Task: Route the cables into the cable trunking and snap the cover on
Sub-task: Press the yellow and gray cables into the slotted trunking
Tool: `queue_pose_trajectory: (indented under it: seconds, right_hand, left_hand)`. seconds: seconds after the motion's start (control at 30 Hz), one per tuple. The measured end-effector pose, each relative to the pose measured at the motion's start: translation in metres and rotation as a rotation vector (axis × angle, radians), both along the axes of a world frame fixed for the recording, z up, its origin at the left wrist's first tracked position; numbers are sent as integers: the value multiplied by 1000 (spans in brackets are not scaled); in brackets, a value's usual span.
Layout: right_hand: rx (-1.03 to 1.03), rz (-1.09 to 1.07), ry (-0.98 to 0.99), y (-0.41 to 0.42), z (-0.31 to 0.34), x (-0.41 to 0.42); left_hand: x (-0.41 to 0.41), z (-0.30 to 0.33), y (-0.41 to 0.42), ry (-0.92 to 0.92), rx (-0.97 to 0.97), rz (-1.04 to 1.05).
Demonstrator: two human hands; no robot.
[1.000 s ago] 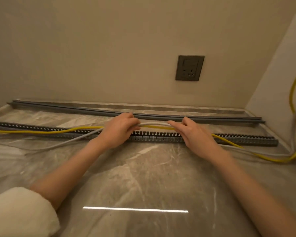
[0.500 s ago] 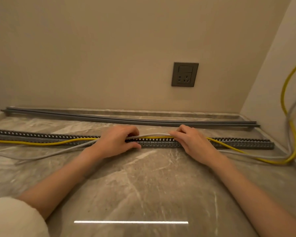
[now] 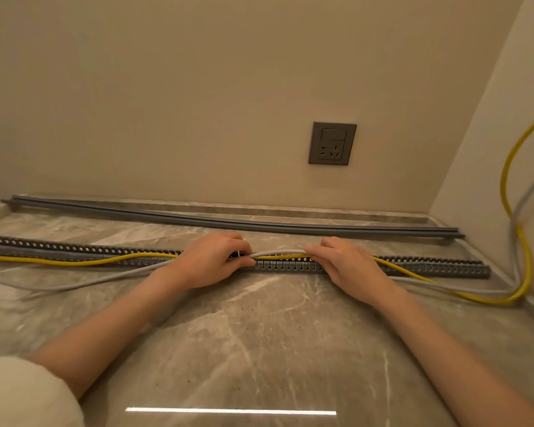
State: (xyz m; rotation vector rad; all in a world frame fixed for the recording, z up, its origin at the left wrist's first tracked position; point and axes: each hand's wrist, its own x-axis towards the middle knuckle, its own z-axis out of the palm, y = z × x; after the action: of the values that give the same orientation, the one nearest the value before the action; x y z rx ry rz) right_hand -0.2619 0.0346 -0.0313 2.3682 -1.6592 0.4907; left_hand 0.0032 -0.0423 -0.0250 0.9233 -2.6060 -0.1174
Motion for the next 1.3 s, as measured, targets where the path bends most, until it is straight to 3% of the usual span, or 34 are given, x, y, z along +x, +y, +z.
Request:
queue_pose_trajectory:
  seconds: [0.5,0.63,0.77,0.87,1.0,1.13,1.3]
  right_hand:
    - [37,87,-94,10,11,9]
    - [115,84,-284,12,15,9]
    - [220,124,-267,16,21,14]
    - [251,108,-202,18,24,15]
    - [283,101,-132,14,25,19]
    - [304,108,-78,13,24,20]
    - [295,77,-110,16,26,22]
  left_hand:
    - [7,38,-2,-325,204,107]
    - [9,48,-2,-421,331,182]
    - [11,53,2,-509,417,217]
    - [9,58,8,-564,219,235]
    - [-8,60,26,-375,-73,133]
    - [-33,42,43,-332,-87,-24]
    - [-33,30,33,-351,-42,-35]
